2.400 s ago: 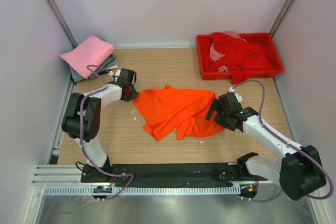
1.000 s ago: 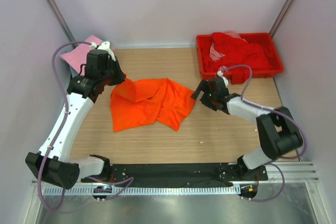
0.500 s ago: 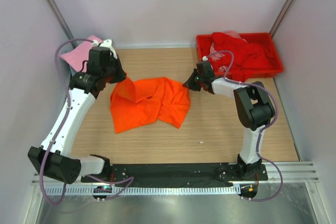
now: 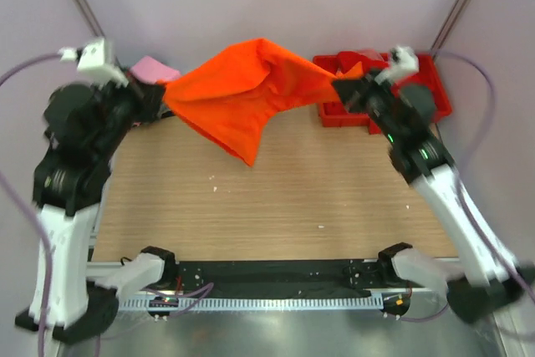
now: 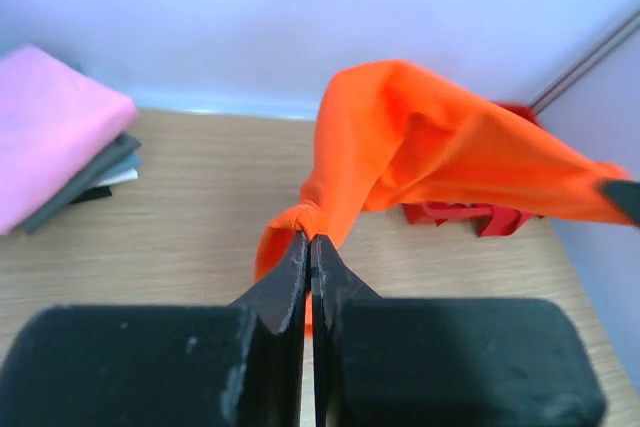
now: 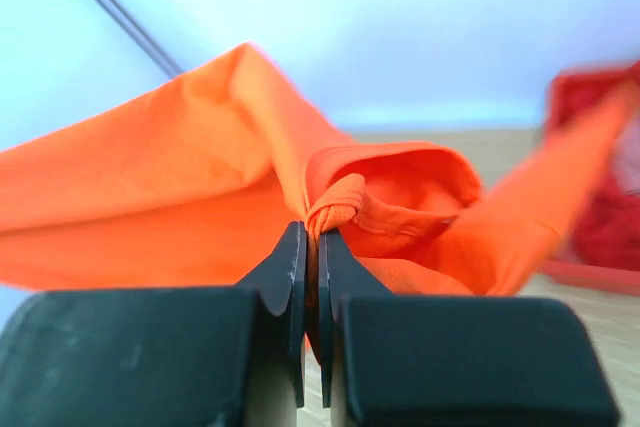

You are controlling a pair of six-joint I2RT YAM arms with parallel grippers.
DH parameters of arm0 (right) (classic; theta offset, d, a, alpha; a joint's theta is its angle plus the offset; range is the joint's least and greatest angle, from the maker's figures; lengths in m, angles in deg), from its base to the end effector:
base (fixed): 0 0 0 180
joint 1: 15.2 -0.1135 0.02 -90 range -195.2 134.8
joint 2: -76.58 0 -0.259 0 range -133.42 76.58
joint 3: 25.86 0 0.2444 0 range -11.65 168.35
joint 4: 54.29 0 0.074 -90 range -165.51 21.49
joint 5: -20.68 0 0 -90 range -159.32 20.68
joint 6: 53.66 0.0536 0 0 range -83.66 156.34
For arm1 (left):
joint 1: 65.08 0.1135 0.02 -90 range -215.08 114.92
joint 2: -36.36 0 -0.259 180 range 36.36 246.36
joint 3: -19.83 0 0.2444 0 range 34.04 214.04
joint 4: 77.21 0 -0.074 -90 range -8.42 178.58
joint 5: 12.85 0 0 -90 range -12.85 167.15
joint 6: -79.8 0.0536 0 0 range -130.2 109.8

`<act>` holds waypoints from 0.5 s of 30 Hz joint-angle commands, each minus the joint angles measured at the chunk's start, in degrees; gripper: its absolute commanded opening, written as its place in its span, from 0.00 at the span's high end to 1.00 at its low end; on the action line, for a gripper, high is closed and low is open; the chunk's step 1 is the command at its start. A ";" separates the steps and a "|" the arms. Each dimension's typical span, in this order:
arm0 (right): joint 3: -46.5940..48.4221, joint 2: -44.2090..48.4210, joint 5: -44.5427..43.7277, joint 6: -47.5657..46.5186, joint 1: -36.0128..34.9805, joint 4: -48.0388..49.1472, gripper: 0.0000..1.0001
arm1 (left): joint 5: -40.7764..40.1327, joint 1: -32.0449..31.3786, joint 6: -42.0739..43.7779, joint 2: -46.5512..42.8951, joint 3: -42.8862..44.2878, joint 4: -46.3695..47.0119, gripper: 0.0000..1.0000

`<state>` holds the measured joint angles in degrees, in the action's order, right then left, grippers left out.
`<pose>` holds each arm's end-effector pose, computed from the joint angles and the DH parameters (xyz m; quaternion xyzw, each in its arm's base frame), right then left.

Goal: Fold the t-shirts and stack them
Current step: Flatten the tshirt out

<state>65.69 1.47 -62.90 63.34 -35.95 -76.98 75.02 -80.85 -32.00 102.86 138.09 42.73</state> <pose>0.2918 0.1170 0.4191 0.0032 0.7444 0.3079 0.5926 0.1875 -0.0509 0.5246 -0.0519 0.7546 -0.1973 0.6237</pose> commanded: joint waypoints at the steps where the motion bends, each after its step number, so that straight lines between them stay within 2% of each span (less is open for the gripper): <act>1: -18.23 24.96 -12.71 -3.98 0.19 0.55 0.99 | -0.14 0.13 3.08 -14.53 -9.97 1.98 1.00; 2: -27.33 29.10 -18.49 -0.50 0.27 0.65 0.91 | -1.20 0.13 2.47 -17.95 -13.49 2.25 1.00; 3: -30.90 32.45 -21.76 1.37 0.19 -2.14 0.30 | -2.08 0.13 1.42 -22.86 -20.22 1.99 1.00; 4: -34.07 37.27 -24.75 3.82 0.27 -3.99 0.04 | -2.09 0.13 -1.29 -25.52 -23.68 1.90 1.00; 5: -37.58 38.19 -28.35 6.37 0.10 -7.06 0.00 | -1.57 0.13 -2.44 -27.54 -30.24 1.90 1.00; 6: -38.22 38.02 -34.22 10.40 0.10 -14.13 0.00 | -1.21 0.13 -3.93 -30.78 -33.27 1.46 1.00; 8: -37.01 34.00 -38.04 12.45 0.27 -19.54 0.00 | -0.69 0.13 -6.84 -32.48 -40.37 0.76 1.00; 12: -29.28 26.34 -44.02 14.82 0.27 -31.06 0.00 | -2.96 0.13 -7.73 -30.04 -45.34 -5.72 1.00; 13: -27.61 25.55 -46.64 15.27 0.36 -32.56 0.00 | -4.01 0.13 -7.64 -28.98 -45.69 -7.23 1.00; 15: -24.70 25.80 -46.15 15.27 0.36 -33.28 0.00 | -6.48 0.13 -8.34 -27.48 -45.78 -10.21 1.00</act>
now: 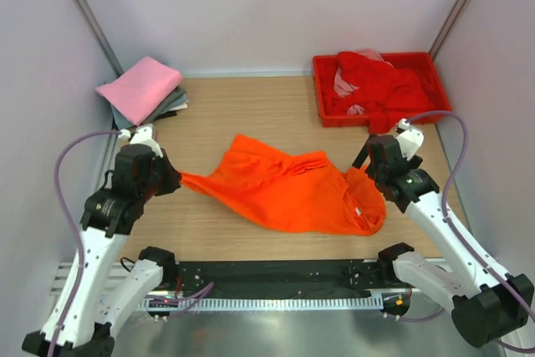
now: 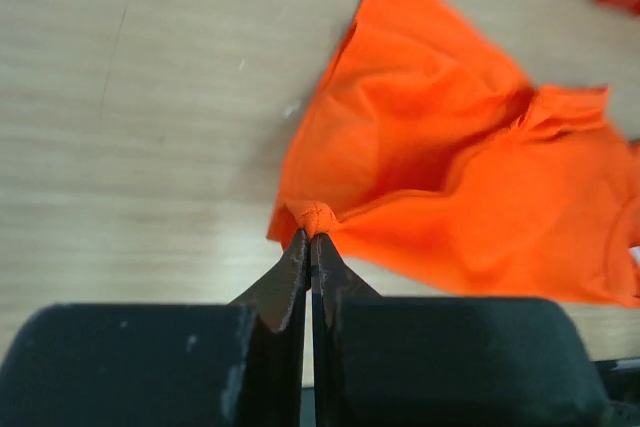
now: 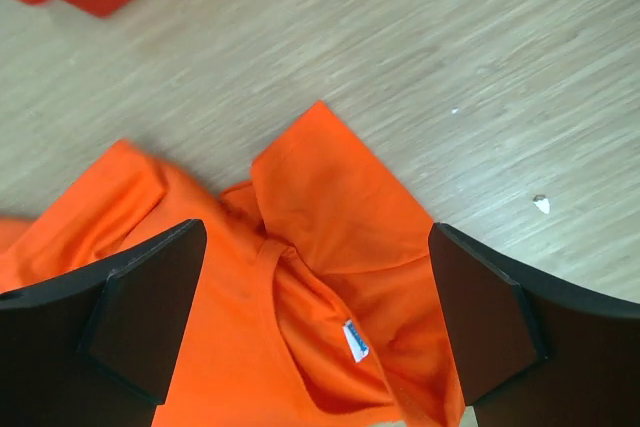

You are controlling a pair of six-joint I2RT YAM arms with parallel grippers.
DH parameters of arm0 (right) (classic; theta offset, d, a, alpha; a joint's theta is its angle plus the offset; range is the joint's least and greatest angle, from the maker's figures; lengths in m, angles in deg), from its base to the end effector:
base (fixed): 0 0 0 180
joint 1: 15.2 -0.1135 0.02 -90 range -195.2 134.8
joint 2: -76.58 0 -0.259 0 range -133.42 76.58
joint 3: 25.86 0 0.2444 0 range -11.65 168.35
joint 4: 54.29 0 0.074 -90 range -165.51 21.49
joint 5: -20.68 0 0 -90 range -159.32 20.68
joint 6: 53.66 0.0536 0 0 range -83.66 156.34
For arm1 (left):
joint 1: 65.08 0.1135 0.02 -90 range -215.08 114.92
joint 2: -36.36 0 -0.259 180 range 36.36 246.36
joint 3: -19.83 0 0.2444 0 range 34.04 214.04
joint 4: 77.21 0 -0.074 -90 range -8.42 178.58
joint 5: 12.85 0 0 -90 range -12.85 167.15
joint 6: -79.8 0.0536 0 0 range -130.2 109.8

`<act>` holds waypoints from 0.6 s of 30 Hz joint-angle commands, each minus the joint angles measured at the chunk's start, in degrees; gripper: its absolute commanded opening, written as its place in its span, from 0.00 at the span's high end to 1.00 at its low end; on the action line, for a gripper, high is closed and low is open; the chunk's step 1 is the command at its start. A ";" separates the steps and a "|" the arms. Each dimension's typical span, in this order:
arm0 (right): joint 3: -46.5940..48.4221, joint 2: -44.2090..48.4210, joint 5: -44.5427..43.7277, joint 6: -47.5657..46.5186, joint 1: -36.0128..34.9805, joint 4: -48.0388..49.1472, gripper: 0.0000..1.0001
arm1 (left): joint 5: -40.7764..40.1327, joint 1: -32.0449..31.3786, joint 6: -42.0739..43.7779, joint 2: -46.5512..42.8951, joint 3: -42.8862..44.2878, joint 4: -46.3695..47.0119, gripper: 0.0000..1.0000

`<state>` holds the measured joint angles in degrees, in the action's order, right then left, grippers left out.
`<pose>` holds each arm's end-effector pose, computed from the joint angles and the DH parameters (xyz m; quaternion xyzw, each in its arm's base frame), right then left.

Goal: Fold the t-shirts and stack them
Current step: Flatten the tshirt out

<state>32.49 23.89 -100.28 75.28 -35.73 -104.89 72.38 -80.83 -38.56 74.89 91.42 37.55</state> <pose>0.1887 0.0412 0.2589 0.2433 0.8623 -0.0309 0.4429 0.1264 -0.0310 0.3403 -0.1160 0.8671 -0.1476 0.4613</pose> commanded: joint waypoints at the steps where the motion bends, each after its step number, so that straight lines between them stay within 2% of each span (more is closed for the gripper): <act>1: 8.85 3.90 -5.63 2.47 0.14 -4.50 0.00 | -2.71 0.02 -1.53 1.81 1.41 -5.48 1.00; 6: 6.40 2.60 11.86 0.09 0.14 3.32 0.02 | 0.73 0.02 -1.44 0.42 -1.66 -0.67 1.00; 9: 2.54 -3.00 25.56 -0.35 -0.29 10.78 0.10 | 0.91 0.10 -1.70 0.59 -3.24 1.18 1.00; 13: 2.52 -13.80 29.20 -1.93 -4.15 15.10 0.11 | 0.82 0.10 -1.70 2.52 -2.98 0.58 1.00; 18: 8.58 -27.54 29.99 -6.23 -5.74 19.59 0.12 | 0.91 0.10 -1.70 1.82 -3.16 0.93 1.00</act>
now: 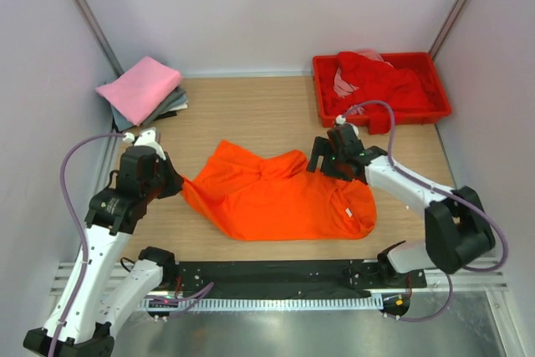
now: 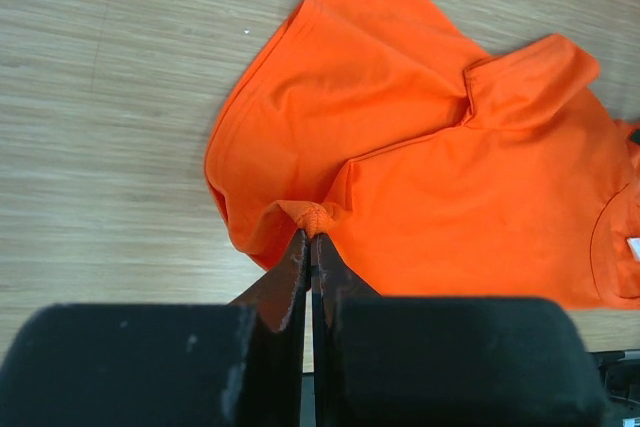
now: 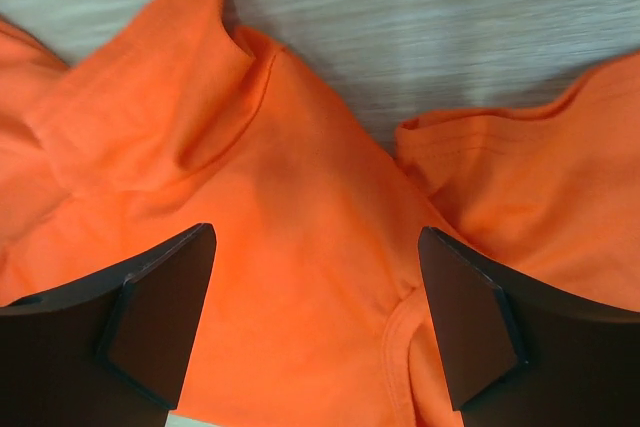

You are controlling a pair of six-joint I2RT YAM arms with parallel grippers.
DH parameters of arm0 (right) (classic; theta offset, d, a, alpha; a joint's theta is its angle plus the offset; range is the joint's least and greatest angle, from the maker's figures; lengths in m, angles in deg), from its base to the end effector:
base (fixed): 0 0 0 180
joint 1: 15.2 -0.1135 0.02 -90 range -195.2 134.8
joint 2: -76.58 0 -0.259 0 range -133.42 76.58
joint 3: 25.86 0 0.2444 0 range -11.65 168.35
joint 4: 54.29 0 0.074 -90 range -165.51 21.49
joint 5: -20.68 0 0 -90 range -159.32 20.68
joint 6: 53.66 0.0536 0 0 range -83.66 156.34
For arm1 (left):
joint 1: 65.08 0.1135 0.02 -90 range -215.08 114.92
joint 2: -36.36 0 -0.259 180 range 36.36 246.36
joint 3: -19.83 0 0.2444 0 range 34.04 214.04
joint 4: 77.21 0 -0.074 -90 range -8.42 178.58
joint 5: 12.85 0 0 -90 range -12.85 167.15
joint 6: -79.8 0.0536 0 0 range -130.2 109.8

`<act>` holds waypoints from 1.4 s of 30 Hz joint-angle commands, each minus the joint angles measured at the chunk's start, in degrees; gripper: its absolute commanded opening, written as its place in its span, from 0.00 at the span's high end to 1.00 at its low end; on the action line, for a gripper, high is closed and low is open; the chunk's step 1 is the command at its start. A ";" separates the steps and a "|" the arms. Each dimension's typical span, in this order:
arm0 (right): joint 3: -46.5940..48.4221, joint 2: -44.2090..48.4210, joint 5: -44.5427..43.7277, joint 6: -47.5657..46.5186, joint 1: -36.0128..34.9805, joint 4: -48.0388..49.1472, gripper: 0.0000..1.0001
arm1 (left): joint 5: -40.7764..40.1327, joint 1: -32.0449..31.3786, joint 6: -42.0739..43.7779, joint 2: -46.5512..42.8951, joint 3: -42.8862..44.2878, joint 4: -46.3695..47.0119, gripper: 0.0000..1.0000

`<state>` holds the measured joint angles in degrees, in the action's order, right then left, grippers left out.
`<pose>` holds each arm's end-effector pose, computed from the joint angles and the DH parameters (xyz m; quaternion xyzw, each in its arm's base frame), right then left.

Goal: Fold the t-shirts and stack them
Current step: Flatten the tshirt out

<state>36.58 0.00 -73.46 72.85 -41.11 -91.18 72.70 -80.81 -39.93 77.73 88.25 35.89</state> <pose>0.2509 0.1176 0.2066 0.0990 0.9370 0.1436 0.3027 0.1370 -0.0343 0.3142 -0.1266 0.8963 -0.1312 0.4042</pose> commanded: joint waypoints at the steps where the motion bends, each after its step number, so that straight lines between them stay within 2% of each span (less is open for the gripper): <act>1: 6.60 -8.11 3.35 -4.51 -0.28 6.76 0.12 | 0.41 0.08 -0.41 -1.20 -0.07 2.50 1.00; 8: 14.34 -21.14 6.51 -5.31 -0.54 9.31 0.15 | 0.14 0.08 -0.50 -1.29 -0.08 2.59 1.00; 13: 17.77 -24.67 7.13 -5.31 -0.63 9.93 0.17 | 0.05 0.08 -0.50 -1.37 -0.08 2.68 1.00; 16: 19.53 -26.34 7.57 -5.57 -0.81 9.67 0.23 | 0.05 0.08 -0.50 -1.37 -0.25 2.68 1.00; 17: 19.88 -26.61 7.74 -5.75 -0.81 9.67 0.36 | -0.03 0.08 -0.59 -1.37 -0.16 2.68 1.00; 25: 19.81 -27.31 9.59 -5.84 -0.90 8.61 0.68 | -0.21 0.08 -0.59 -1.46 -0.16 2.59 1.00; 26: 19.45 -26.70 9.85 -5.84 -0.90 8.79 0.80 | -0.30 0.08 -0.67 -1.55 -0.16 2.50 1.00; 29: 17.87 -24.95 10.91 -5.84 -0.90 9.23 0.97 | -0.30 0.08 -0.67 -1.55 -0.16 2.59 1.00; 35: 16.72 -19.06 11.18 -6.45 -1.16 8.01 0.98 | -1.70 0.08 -0.76 -5.49 -0.07 2.58 1.00; 38: 18.39 -12.13 9.95 -7.24 -1.51 4.59 0.99 | -2.76 0.17 -0.24 -8.13 0.27 3.29 1.00; 42: 24.62 -1.49 8.89 -10.04 -1.60 -2.44 0.98 | -4.78 0.17 0.56 -6.22 7.90 0.14 1.00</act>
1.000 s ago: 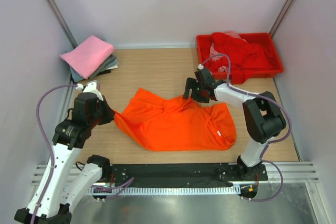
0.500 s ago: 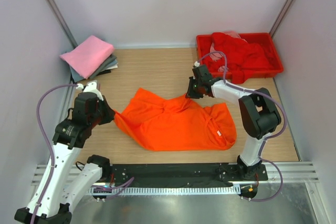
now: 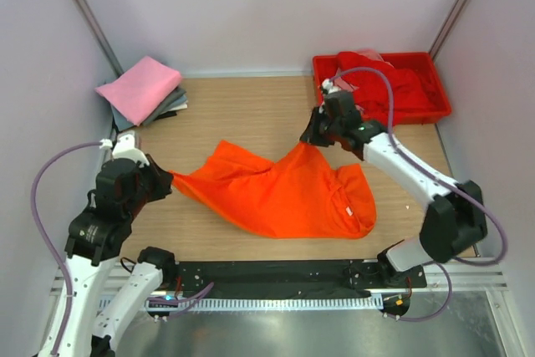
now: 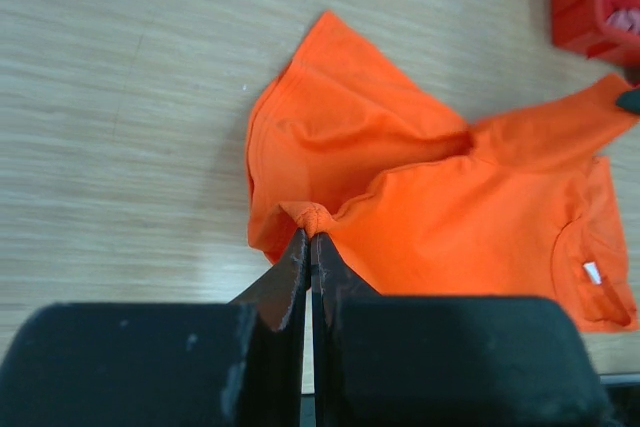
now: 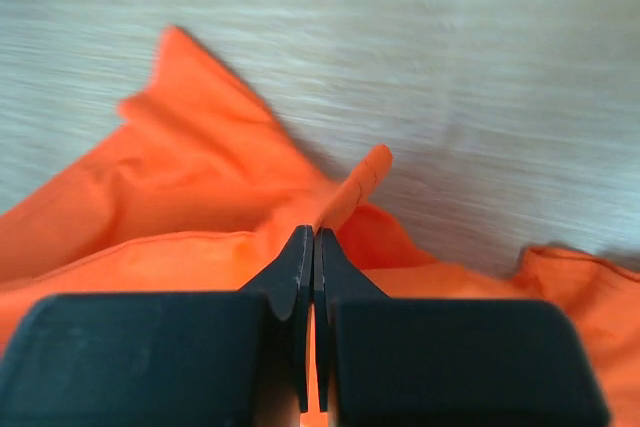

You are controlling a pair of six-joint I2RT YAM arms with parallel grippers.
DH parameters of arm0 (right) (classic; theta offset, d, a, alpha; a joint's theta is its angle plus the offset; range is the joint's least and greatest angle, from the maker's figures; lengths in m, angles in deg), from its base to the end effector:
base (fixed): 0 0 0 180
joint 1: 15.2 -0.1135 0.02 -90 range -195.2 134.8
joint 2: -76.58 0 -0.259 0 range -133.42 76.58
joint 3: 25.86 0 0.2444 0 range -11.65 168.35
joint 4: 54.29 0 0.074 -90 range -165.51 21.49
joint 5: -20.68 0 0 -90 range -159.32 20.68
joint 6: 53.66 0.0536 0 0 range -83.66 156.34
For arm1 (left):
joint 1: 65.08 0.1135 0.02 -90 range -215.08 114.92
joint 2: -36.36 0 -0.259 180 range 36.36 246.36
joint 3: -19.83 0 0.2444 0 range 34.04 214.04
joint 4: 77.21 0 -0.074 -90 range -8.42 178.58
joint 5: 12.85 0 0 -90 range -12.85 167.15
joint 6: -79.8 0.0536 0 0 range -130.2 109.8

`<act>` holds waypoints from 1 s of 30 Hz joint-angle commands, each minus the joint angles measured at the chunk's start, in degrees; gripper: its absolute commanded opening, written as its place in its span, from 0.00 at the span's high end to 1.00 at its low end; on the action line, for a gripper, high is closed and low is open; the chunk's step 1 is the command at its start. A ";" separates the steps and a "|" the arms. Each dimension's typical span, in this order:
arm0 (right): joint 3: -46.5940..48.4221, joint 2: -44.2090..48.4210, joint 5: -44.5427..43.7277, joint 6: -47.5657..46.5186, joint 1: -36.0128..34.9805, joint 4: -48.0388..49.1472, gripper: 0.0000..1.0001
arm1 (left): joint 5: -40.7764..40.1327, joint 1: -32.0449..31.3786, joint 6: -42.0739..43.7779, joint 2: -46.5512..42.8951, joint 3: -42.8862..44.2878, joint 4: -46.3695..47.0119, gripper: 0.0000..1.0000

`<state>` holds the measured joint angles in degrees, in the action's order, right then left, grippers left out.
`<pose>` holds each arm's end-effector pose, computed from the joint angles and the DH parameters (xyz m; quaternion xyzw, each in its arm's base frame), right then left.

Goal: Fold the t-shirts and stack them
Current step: Flatten the tshirt out

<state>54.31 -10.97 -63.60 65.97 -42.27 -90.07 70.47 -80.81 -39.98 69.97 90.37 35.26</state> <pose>0.3041 0.1614 0.2538 0.0006 0.9167 0.2288 0.3276 0.1068 -0.0236 0.3389 -0.1347 0.8571 -0.1446 0.4757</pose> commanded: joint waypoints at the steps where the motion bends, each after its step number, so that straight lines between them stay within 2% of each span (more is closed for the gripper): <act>1: 10.56 13.76 -0.88 -3.78 -0.44 -6.88 0.99 | -3.16 0.17 0.95 1.90 10.50 -0.11 1.00; 5: 21.48 23.61 -1.23 -6.77 -0.44 -16.11 0.98 | -4.22 0.17 2.70 2.87 22.65 -1.08 1.00; 10: 32.29 36.37 4.82 -12.21 -0.53 -21.76 0.98 | -1.60 0.17 4.29 0.86 34.36 0.58 1.00; 14: 34.86 48.75 4.92 -15.21 -0.44 -23.70 0.98 | 1.66 0.17 4.99 -3.45 37.70 6.73 1.00; 19: 34.33 57.30 5.63 -16.53 -0.27 -20.99 0.99 | 4.21 0.17 6.31 -5.74 43.93 9.11 1.00; 23: 34.76 58.55 3.34 -18.02 -0.35 -16.85 0.99 | 3.87 0.17 8.68 -5.05 48.24 9.82 1.00; 27: 35.56 54.77 0.09 -20.92 -0.35 -15.36 0.99 | 3.34 0.17 11.67 -1.80 52.03 8.67 1.00; 30: 32.49 50.65 -2.28 -21.71 -0.35 -10.44 0.99 | 1.50 0.17 12.90 1.62 50.90 8.76 1.00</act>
<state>88.80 45.71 -60.50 47.19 -42.51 -106.00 75.35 -80.81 -30.91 65.40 142.20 42.75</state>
